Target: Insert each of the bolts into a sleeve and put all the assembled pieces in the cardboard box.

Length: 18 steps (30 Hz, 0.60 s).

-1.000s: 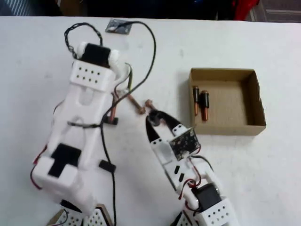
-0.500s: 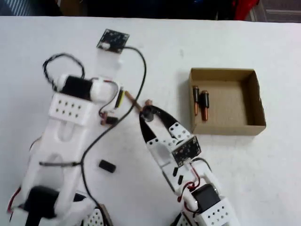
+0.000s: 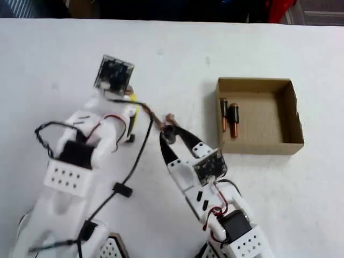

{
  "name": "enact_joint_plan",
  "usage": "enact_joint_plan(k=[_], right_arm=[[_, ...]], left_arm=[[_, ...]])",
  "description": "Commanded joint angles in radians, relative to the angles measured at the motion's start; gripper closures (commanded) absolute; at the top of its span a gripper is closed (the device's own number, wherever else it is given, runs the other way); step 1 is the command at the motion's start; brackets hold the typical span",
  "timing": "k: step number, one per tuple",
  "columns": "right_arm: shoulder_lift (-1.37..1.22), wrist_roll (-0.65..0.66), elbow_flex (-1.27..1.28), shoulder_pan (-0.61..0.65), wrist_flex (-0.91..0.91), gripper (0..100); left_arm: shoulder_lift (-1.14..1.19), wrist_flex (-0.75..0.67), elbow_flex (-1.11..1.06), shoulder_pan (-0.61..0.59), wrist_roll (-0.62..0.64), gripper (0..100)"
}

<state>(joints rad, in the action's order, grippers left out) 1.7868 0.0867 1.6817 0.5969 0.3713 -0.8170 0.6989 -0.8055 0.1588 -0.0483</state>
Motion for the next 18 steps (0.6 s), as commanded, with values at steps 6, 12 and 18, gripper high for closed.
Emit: enact_joint_plan(k=[6,12,18], right_arm=[[0.010,-0.121,0.009,0.008,0.041,98.1],[0.012,-0.095,0.009,0.010,0.041,98.1],[0.012,-0.046,0.009,0.008,0.036,98.1]], left_arm=[[-0.193,-0.190,-0.069,0.019,0.077,98],[-0.211,-0.241,-0.080,0.136,0.109,98],[-0.211,-0.302,-0.081,0.226,0.110,98]])
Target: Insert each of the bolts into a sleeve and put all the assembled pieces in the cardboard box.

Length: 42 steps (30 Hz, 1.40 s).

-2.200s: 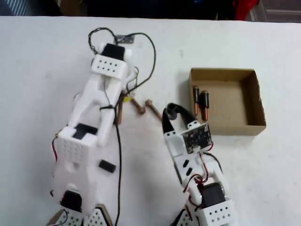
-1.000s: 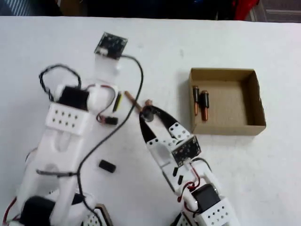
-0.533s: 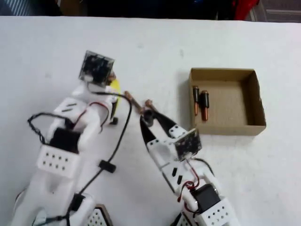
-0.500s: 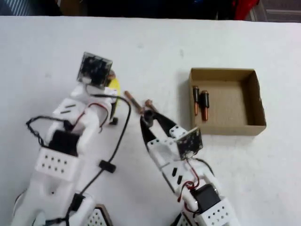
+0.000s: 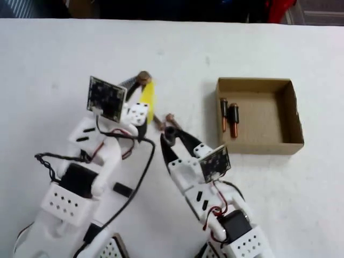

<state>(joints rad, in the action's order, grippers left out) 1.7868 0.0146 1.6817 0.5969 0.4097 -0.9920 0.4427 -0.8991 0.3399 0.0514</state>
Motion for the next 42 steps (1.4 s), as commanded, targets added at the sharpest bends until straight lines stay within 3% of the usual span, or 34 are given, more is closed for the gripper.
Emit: enact_joint_plan(k=[1,5,10,19,27,42], right_arm=[[0.012,0.026,0.009,0.008,-0.004,98.1],[0.012,0.026,0.009,0.008,-0.004,98.1],[0.012,0.026,0.009,0.005,-0.002,98.1],[0.012,0.028,0.009,0.008,-0.002,98.1],[0.013,0.104,0.009,0.010,-0.010,98.1],[0.013,0.097,0.009,0.008,-0.028,98.1]], left_arm=[[-0.036,-0.049,0.012,0.054,0.011,98],[-0.038,-0.049,0.012,0.074,0.012,98],[-0.125,-0.043,-0.018,0.074,0.143,98],[-0.294,-0.040,-0.161,0.096,0.199,98],[-0.315,-0.040,-0.198,0.157,0.204,98],[-0.315,0.015,-0.199,0.157,0.209,98]])
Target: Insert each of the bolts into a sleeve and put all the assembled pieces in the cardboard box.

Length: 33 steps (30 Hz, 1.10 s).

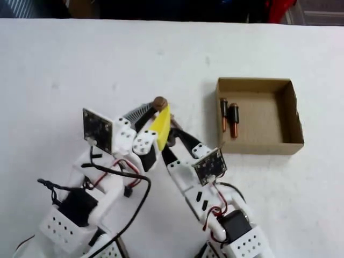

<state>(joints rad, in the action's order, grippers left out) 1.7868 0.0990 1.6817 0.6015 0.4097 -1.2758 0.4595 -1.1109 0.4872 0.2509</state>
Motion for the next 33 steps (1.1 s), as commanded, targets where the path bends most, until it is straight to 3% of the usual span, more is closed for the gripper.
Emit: enact_joint_plan(k=[1,33], right_arm=[[0.013,0.012,0.009,0.004,-0.028,98.1],[0.013,0.012,0.009,0.001,-0.024,98.1]], left_arm=[[-0.031,-0.002,0.012,0.010,0.009,98],[-0.033,-0.003,-0.216,0.012,0.006,98]])
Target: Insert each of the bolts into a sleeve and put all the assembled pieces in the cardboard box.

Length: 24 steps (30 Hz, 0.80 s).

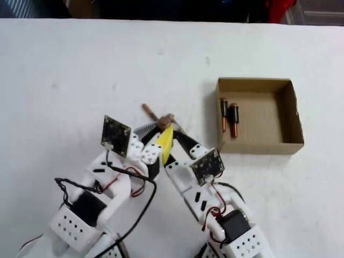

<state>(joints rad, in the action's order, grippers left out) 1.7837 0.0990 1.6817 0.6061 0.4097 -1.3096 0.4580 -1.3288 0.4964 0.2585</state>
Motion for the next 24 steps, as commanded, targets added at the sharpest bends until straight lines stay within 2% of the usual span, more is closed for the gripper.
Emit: enact_joint_plan(k=[1,12,19,24], right_arm=[[0.016,0.014,0.009,-0.004,-0.024,98.1],[0.016,0.014,0.009,-0.004,-0.021,98.1],[0.016,0.014,0.009,-0.005,-0.021,98.1],[0.016,0.014,0.009,-0.005,-0.019,98.1]], left_arm=[[0.001,0.000,0.002,0.002,-0.002,98],[0.001,0.000,0.002,-0.007,-0.005,97],[0.001,0.021,-0.006,-0.007,0.002,78],[0.001,0.015,-0.014,-0.008,0.002,75]])
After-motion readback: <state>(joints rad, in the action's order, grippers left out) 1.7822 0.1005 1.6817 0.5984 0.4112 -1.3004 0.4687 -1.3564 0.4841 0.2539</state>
